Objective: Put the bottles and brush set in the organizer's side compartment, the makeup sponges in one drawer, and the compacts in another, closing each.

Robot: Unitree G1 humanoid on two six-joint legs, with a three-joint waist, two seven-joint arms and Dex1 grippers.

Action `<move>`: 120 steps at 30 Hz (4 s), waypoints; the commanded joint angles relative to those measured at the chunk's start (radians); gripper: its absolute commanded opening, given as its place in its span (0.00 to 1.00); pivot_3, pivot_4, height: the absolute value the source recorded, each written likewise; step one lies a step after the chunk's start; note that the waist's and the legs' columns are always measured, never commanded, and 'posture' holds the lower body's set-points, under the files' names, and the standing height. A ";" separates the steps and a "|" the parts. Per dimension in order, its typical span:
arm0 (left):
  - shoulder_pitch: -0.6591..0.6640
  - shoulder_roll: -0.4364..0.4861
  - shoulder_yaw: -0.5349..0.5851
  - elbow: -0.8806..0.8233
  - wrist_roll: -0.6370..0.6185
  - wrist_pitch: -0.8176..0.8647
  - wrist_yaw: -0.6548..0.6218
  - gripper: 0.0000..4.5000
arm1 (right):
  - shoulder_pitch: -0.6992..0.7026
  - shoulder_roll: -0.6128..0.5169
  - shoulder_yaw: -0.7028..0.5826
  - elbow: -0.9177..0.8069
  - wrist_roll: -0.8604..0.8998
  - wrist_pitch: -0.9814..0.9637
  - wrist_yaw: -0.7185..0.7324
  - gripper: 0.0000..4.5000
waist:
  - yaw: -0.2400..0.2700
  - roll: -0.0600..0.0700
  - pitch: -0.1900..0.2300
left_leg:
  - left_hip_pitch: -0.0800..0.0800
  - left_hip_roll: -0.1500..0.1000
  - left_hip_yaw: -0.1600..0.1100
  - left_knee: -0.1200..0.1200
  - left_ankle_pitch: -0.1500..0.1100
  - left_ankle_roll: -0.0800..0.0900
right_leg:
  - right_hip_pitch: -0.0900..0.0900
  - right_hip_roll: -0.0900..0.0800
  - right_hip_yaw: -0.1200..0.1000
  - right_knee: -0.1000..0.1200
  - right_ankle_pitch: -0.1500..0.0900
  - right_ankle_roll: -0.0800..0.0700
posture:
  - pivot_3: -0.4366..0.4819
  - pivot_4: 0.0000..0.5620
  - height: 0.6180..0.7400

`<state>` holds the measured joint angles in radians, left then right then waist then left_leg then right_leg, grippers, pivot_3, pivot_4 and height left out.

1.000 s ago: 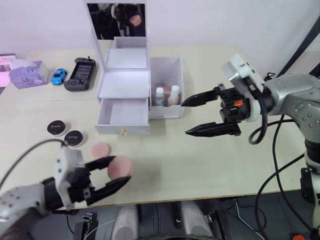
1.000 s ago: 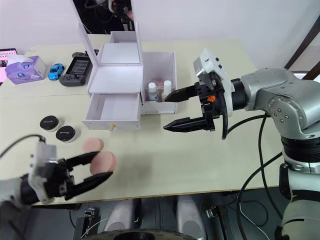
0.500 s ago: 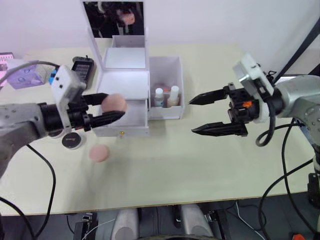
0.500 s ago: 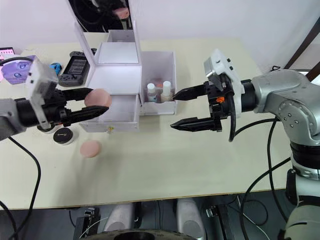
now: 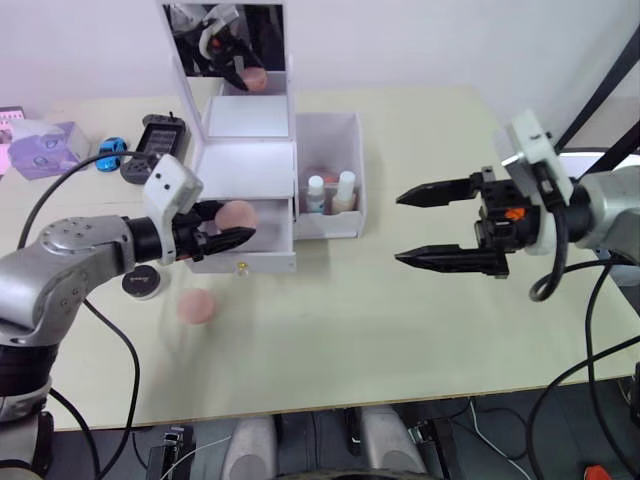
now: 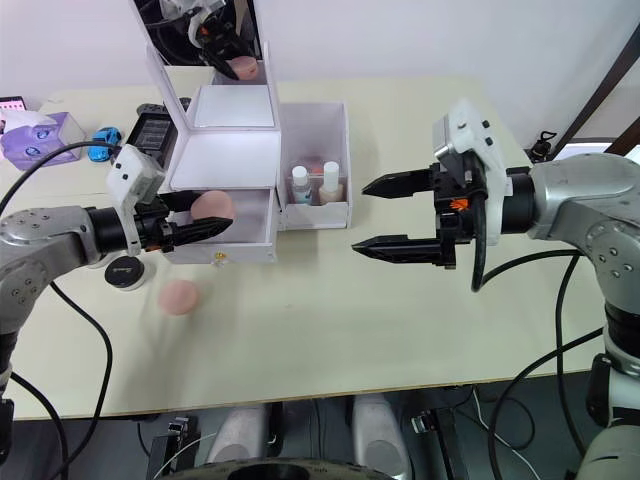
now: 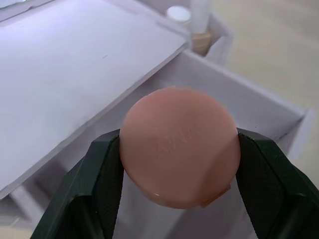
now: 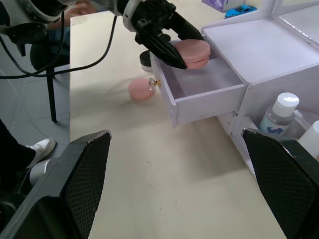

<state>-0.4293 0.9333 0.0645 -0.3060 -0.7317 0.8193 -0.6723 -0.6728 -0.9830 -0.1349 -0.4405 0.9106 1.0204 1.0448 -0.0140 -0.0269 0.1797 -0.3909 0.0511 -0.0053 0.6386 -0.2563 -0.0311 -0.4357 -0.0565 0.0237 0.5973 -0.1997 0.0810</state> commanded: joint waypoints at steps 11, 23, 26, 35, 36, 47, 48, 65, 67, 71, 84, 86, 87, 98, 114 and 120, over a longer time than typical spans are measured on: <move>-0.044 -0.001 0.071 -0.018 0.030 0.058 -0.003 0.92 | -0.035 -0.014 -0.006 -0.016 0.018 -0.019 -0.020 1.00 | 0.001 0.000 0.000 | 0.000 0.000 0.000 0.001 0.000 0.000 | 0.000 0.000 0.000 0.001 0.000 0.000 | 0.48 0.27 1.00; -0.066 0.028 0.120 -0.043 0.008 0.095 -0.048 0.98 | -0.030 -0.020 0.003 0.009 0.001 -0.039 0.007 1.00 | 0.000 0.000 0.000 | 0.000 0.000 -0.001 0.004 0.000 0.000 | 0.001 0.000 0.000 0.002 0.000 0.000 | 0.48 0.27 1.00; -0.060 0.033 0.150 -0.053 -0.014 0.082 -0.089 0.98 | -0.028 -0.022 0.005 0.022 -0.010 -0.049 0.014 1.00 | 0.000 0.000 0.000 | 0.000 0.000 -0.001 0.004 0.000 0.000 | 0.001 0.000 0.000 0.002 0.000 0.000 | 0.48 0.27 1.00; 0.009 0.131 0.317 0.188 0.087 -0.132 -0.252 0.98 | 0.107 0.007 -0.067 0.180 -0.191 -0.302 0.011 1.00 | -0.002 -0.001 0.000 | 0.000 0.000 -0.001 0.006 0.000 0.000 | 0.002 0.000 0.000 0.002 0.000 0.000 | 0.48 0.27 1.00; 0.045 0.147 0.343 0.252 0.124 -0.204 -0.288 0.98 | 0.145 0.000 -0.071 0.225 -0.252 -0.382 0.016 1.00 | -0.004 0.000 -0.001 | 0.000 0.000 -0.001 0.006 0.000 0.000 | 0.002 0.000 0.000 0.002 0.000 0.000 | 0.48 0.27 1.00; 0.166 0.278 0.480 0.936 0.304 -0.656 -0.478 0.98 | 0.365 0.030 -0.224 0.622 -0.445 -0.710 -0.046 1.00 | 0.001 0.000 -0.001 | 0.000 0.000 0.002 0.005 0.000 0.000 | 0.001 -0.001 0.000 0.002 0.000 0.000 | 0.48 0.27 1.00; 0.179 0.275 0.483 0.983 0.316 -0.686 -0.478 0.98 | 0.384 0.035 -0.240 0.662 -0.452 -0.728 -0.053 1.00 | 0.001 0.001 -0.001 | 0.000 0.000 0.003 0.005 0.000 0.000 | 0.001 -0.002 0.000 0.002 0.000 0.000 | 0.48 0.27 1.00; 0.319 0.130 0.531 0.698 0.241 -0.612 -0.416 0.98 | 0.335 0.066 -0.147 0.538 -0.413 -0.505 -0.087 1.00 | -0.030 0.009 0.001 | 0.001 -0.012 -0.024 0.004 0.000 0.000 | 0.024 -0.020 -0.030 0.005 -0.006 0.007 | 0.48 0.27 1.00; 0.379 0.104 0.553 0.558 0.211 -0.543 -0.400 0.98 | 0.296 0.064 -0.110 0.473 -0.406 -0.488 -0.064 1.00 | -0.026 0.007 0.001 | 0.003 -0.008 -0.016 0.007 0.001 -0.002 | 0.016 -0.021 -0.030 0.009 -0.008 0.004 | 0.48 0.27 1.00; 0.476 0.053 0.604 0.328 0.149 -0.419 -0.350 0.98 | 0.188 0.066 -0.058 0.377 -0.323 -0.363 -0.024 1.00 | -0.022 0.007 0.001 | 0.000 -0.008 -0.013 0.006 0.001 -0.002 | 0.009 -0.021 -0.028 0.014 -0.010 0.004 | 0.48 0.27 1.00; 0.887 -0.246 0.714 -0.216 0.028 -0.266 -0.180 0.98 | -0.303 0.107 0.265 0.368 -0.298 -0.287 0.319 1.00 | -0.026 0.002 0.001 | 0.001 -0.007 -0.007 0.007 0.001 -0.002 | 0.007 -0.021 -0.024 0.014 -0.010 0.003 | 0.48 0.27 1.00; 0.944 -0.281 0.706 -0.246 0.045 -0.281 -0.171 0.98 | -0.319 0.108 0.281 0.378 -0.321 -0.312 0.345 1.00 | -0.022 0.002 0.000 | 0.001 -0.006 -0.008 0.007 0.001 -0.002 | 0.006 -0.020 -0.025 0.014 -0.011 0.003 | 0.48 0.27 1.00; 0.960 -0.294 0.702 -0.255 0.049 -0.283 -0.158 0.98 | -0.324 0.110 0.284 0.381 -0.328 -0.320 0.354 1.00 | -0.022 0.002 0.000 | 0.001 -0.006 -0.008 0.007 0.001 -0.002 | 0.006 -0.020 -0.025 0.014 -0.011 0.003 | 0.48 0.27 1.00; 0.939 -0.375 0.422 -0.299 0.223 -0.283 0.037 0.98 | -0.300 0.102 0.249 0.345 -0.355 -0.327 0.342 1.00 | -0.020 0.002 0.001 | 0.001 -0.007 -0.007 0.008 0.001 -0.002 | 0.006 -0.021 -0.024 0.014 -0.011 0.003 | 0.48 0.27 1.00; 0.729 -0.378 0.166 -0.186 0.379 -0.203 0.188 0.98 | -0.255 0.023 0.193 0.223 -0.332 -0.192 0.251 1.00 | -0.002 0.002 0.000 | 0.001 -0.007 -0.007 0.008 0.001 -0.002 | 0.006 -0.021 -0.024 0.014 -0.010 0.002 | 0.48 0.27 1.00; 0.714 -0.372 0.169 -0.177 0.373 -0.192 0.182 0.59 | -0.237 0.016 0.179 0.192 -0.316 -0.158 0.221 1.00 | -0.001 0.002 0.000 | 0.001 -0.007 -0.007 0.007 0.001 -0.002 | 0.006 -0.021 -0.024 0.013 -0.010 0.002 | 0.48 0.27 1.00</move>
<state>0.2772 0.5539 0.2469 -0.4892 -0.3607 0.6076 -0.4838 -0.9039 -0.9531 0.0867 -0.2222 0.5770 0.8615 1.2727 -0.0149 -0.0250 0.1798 -0.3899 0.0441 -0.0122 0.6458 -0.2557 -0.0331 -0.4296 -0.0776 -0.0008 0.6105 -0.2102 0.0839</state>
